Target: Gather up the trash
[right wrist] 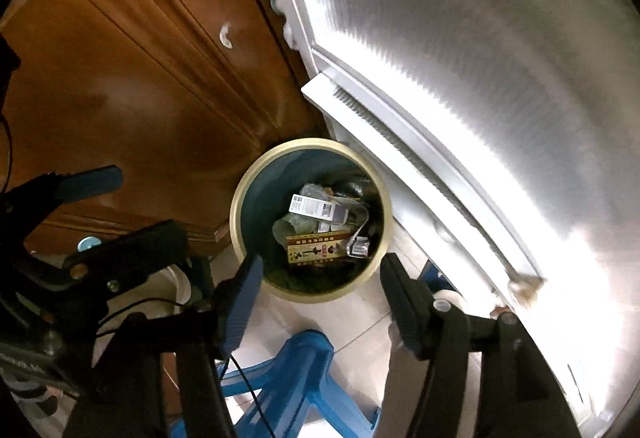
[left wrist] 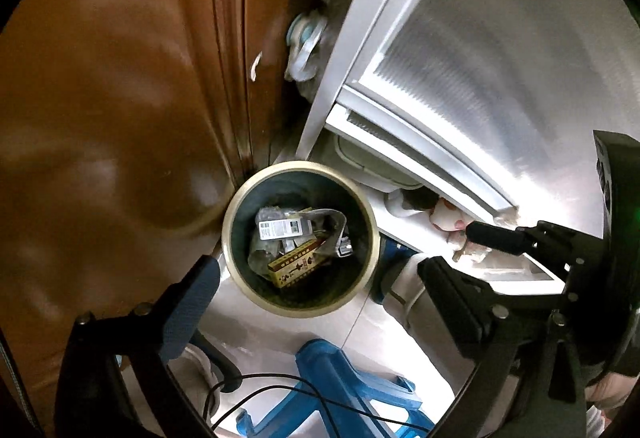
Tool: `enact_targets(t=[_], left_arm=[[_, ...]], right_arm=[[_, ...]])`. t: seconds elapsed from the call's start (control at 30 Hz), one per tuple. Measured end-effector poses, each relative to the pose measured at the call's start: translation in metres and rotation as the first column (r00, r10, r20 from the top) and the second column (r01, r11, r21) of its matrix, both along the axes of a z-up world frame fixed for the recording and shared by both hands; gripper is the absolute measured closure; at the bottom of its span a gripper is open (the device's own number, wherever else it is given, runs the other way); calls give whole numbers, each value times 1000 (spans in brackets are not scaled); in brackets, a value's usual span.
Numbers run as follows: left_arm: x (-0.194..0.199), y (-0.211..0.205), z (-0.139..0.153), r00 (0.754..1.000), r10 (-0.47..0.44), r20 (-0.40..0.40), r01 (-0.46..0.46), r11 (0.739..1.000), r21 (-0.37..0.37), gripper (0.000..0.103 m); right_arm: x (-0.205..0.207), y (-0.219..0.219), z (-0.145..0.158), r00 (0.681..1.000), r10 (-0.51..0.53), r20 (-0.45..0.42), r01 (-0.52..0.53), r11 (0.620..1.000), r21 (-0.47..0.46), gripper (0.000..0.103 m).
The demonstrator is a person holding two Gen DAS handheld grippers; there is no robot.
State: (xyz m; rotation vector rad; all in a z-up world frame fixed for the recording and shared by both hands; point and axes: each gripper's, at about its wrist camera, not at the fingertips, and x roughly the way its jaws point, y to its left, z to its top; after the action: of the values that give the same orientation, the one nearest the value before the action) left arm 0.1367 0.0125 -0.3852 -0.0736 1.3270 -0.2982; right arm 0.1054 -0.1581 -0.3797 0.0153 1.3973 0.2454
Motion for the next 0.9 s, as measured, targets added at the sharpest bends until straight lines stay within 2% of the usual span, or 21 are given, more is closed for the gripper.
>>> enact_targets(t=[0.17, 0.4, 0.53, 0.7, 0.8, 0.9], left_arm=[[-29, 0, 40, 998, 12, 63, -11, 1000, -8, 1], [-61, -5, 113, 978, -2, 209, -6, 999, 37, 1], [-70, -4, 158, 952, 0, 307, -16, 999, 50, 1], [-77, 3, 220, 911, 41, 410, -52, 999, 14, 1], [-81, 3, 253, 891, 61, 450, -81, 996, 26, 1], [-86, 2, 281, 881, 74, 468, -101, 994, 34, 1]], right_arm=[[-18, -5, 31, 999, -17, 46, 18, 1000, -18, 40], [-37, -13, 102, 983, -30, 179, 33, 999, -13, 40], [-47, -18, 151, 957, -31, 287, 35, 999, -8, 40], [-59, -27, 219, 911, -49, 411, 44, 999, 23, 40], [-65, -29, 252, 887, -66, 458, 52, 998, 42, 40], [-73, -26, 291, 858, -69, 509, 51, 997, 49, 40]])
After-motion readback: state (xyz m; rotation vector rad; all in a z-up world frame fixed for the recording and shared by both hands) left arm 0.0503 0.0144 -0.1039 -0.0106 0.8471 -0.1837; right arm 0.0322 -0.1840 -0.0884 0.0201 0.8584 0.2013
